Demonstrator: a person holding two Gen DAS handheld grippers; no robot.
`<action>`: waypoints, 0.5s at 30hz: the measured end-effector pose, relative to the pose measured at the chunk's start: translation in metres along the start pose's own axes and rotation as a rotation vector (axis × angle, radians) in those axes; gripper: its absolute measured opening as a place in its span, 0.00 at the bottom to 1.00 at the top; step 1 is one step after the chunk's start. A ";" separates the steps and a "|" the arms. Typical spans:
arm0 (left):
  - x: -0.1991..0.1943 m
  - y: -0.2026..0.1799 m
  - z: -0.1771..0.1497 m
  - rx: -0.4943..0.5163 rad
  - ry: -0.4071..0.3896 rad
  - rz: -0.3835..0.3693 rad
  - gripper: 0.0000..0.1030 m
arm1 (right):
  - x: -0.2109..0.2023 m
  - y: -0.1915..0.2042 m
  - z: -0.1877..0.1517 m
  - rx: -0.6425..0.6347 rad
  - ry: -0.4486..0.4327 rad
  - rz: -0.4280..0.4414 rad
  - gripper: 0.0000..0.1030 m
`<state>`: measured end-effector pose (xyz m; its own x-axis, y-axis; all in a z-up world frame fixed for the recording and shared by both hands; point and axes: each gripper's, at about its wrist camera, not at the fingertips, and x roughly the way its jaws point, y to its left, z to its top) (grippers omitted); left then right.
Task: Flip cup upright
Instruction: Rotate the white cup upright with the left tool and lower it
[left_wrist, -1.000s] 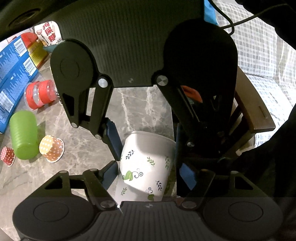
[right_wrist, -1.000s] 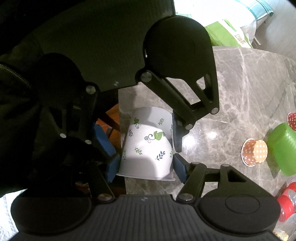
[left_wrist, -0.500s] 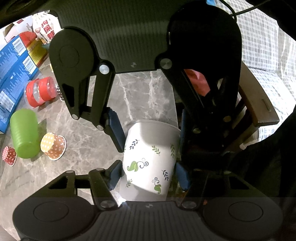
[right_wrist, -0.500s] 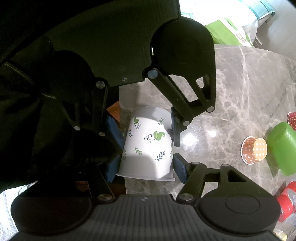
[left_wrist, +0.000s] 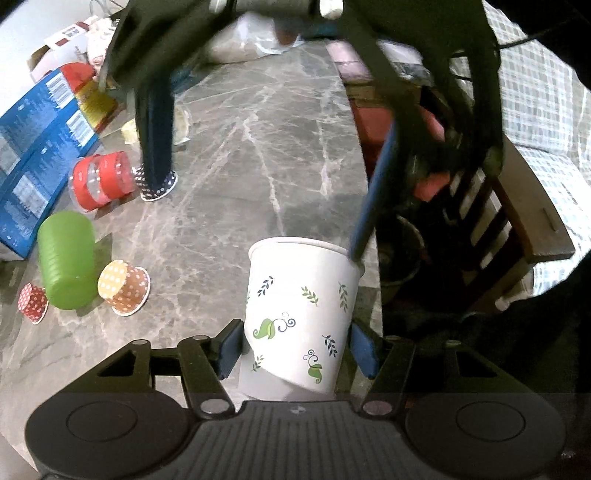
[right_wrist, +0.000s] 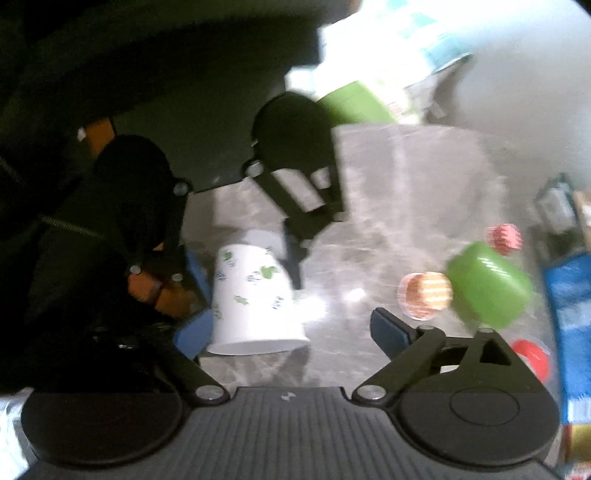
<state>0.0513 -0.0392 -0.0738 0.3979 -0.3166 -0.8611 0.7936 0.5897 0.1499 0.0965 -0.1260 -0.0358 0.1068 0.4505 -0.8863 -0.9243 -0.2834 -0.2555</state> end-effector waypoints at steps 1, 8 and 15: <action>-0.001 0.001 -0.001 -0.014 -0.013 0.011 0.62 | -0.009 -0.002 -0.005 0.032 -0.034 -0.041 0.99; -0.005 0.007 -0.021 -0.214 -0.175 0.104 0.62 | -0.055 -0.015 -0.083 0.606 -0.369 -0.274 0.99; -0.017 0.000 -0.036 -0.451 -0.395 0.269 0.62 | -0.061 0.032 -0.166 1.111 -0.690 -0.464 0.99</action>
<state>0.0283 -0.0071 -0.0769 0.7629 -0.3127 -0.5659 0.4059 0.9129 0.0427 0.1212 -0.3026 -0.0540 0.5816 0.7320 -0.3549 -0.6928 0.6744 0.2555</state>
